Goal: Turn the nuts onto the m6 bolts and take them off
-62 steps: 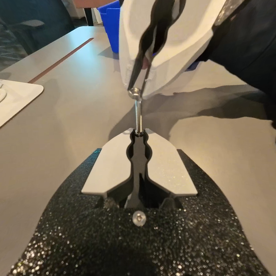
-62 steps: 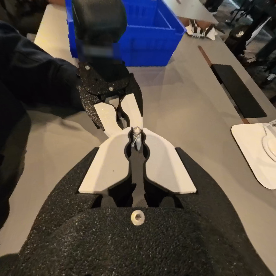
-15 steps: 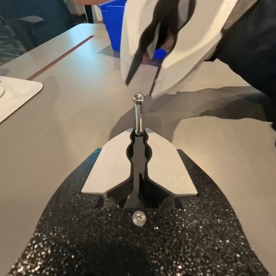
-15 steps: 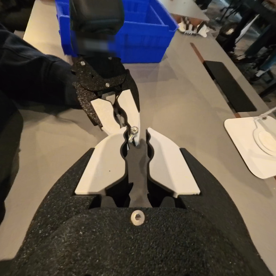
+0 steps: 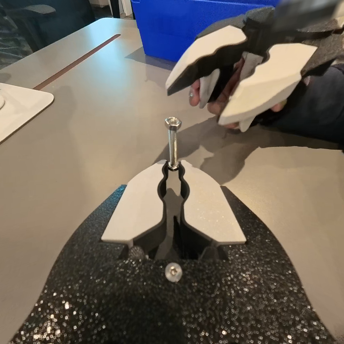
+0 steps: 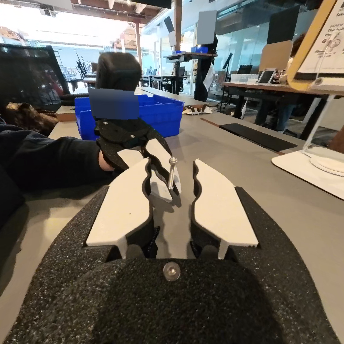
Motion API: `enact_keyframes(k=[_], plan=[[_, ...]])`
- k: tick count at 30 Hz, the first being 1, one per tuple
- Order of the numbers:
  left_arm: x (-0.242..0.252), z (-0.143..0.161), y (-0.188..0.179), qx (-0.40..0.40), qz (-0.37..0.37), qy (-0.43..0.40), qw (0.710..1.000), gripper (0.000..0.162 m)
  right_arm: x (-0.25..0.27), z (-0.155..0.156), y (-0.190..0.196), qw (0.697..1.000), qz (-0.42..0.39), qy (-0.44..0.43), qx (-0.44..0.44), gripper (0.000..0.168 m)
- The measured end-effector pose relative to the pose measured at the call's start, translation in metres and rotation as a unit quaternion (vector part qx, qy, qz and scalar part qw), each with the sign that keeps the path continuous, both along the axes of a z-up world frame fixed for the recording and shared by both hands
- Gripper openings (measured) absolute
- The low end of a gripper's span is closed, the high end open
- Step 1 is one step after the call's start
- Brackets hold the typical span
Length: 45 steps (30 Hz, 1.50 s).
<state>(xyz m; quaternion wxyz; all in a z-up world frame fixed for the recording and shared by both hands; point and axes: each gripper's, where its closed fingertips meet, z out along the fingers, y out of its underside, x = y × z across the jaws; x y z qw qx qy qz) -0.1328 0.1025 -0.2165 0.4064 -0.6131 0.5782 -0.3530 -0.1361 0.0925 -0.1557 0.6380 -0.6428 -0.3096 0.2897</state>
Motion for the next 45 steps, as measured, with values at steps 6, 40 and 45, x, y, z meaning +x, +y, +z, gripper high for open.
enact_keyframes(k=[6, 40, 45], plan=[[0.000, -0.001, 0.000, -0.001, 0.001, 0.003, 1.000, 0.010, -0.010, -0.009, -0.001, 1.000, 0.011, -0.010, -0.004, 0.043], [0.000, -0.003, 0.001, -0.013, -0.002, 0.009, 1.000, 0.010, -0.013, -0.008, -0.005, 1.000, 0.031, -0.005, 0.003, 0.034], [0.000, -0.003, 0.001, -0.014, -0.002, 0.008, 1.000, 0.010, -0.015, -0.007, -0.010, 0.999, 0.045, -0.004, 0.009, 0.026]])
